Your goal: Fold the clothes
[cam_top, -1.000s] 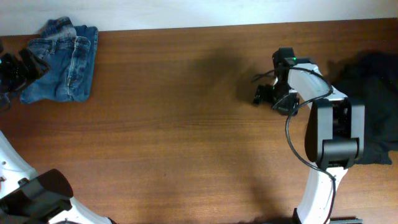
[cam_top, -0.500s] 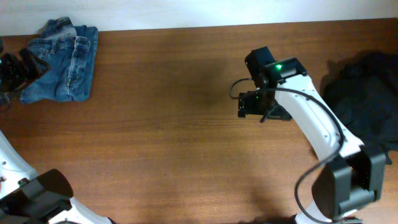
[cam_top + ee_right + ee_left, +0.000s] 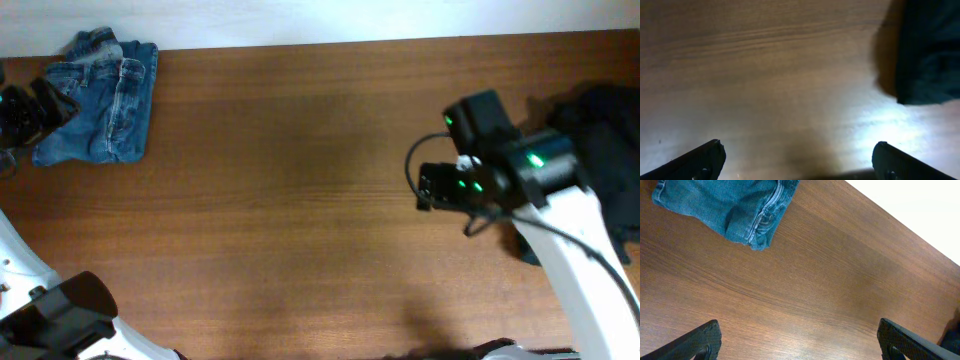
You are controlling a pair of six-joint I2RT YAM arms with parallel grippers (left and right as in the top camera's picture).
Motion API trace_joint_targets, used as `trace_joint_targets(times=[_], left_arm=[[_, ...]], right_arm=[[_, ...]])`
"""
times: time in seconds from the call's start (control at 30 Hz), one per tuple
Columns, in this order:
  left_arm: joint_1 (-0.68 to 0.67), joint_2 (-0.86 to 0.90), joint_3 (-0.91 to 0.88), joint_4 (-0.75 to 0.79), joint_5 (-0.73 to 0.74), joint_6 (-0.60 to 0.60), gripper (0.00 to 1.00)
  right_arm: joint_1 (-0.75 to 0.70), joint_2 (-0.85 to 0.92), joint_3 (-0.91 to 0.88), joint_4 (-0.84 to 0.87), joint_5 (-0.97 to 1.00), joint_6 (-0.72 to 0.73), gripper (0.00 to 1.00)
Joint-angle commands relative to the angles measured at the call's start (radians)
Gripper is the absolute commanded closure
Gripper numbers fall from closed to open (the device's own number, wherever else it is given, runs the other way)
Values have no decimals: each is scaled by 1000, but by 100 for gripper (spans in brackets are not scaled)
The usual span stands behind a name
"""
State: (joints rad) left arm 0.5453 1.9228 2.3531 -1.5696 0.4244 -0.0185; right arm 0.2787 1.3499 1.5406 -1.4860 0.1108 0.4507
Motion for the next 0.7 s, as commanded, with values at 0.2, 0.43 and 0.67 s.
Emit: trace_joint_targets(times=[0.2, 0.43, 0.67], left_arm=[[-2, -19, -4, 2, -3, 16, 1], [-2, -19, -4, 2, -3, 16, 1], [-2, -19, -4, 2, -3, 16, 1]], right_arm=[[3, -323, 0, -143, 135, 63, 1], [3, -497, 0, -192, 137, 64, 1], [3, -554, 0, -186, 137, 63, 1]])
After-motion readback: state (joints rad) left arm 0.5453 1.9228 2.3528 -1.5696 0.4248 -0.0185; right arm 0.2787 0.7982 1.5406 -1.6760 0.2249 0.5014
